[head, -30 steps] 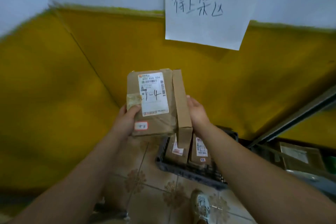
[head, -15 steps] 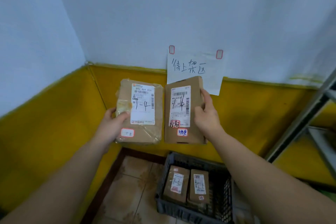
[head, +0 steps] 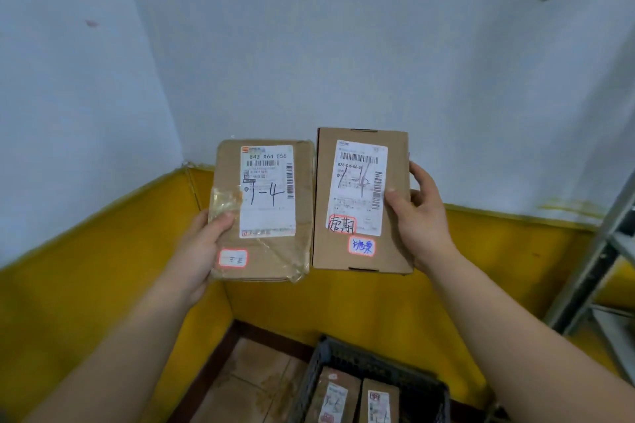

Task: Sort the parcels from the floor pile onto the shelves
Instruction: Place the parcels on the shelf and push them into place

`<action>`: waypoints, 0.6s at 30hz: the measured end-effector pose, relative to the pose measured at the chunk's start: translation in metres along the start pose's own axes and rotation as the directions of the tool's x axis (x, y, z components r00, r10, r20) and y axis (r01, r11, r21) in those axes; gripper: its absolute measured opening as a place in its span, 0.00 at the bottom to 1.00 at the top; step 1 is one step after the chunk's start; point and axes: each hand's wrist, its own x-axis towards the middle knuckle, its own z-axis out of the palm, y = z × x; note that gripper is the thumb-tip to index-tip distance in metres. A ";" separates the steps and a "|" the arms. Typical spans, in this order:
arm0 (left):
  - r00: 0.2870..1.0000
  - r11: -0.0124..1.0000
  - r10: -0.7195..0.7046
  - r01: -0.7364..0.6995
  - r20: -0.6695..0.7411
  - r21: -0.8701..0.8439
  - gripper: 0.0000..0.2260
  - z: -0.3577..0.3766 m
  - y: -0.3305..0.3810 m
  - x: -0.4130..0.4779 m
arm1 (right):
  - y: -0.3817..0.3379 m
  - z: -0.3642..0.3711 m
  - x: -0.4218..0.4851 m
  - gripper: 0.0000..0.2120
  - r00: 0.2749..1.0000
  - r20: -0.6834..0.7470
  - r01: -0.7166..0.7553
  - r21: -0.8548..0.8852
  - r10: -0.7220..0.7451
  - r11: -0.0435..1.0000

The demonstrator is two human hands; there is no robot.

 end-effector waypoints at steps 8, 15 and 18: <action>0.995 0.999 0.046 -0.048 0.090 0.020 0.14 0.000 0.007 -0.018 | -0.021 -0.011 -0.032 0.26 0.997 -0.029 0.072 -0.095 -0.075 0.993; 0.941 1.000 0.009 -0.010 0.337 0.002 0.12 0.003 0.011 -0.036 | -0.045 -0.037 -0.109 0.33 0.985 -0.150 0.062 -0.156 -0.086 0.986; 0.891 0.998 -0.058 0.050 0.450 0.029 0.11 0.009 0.001 -0.050 | -0.040 -0.051 -0.157 0.39 0.961 -0.273 -0.003 -0.178 -0.046 0.984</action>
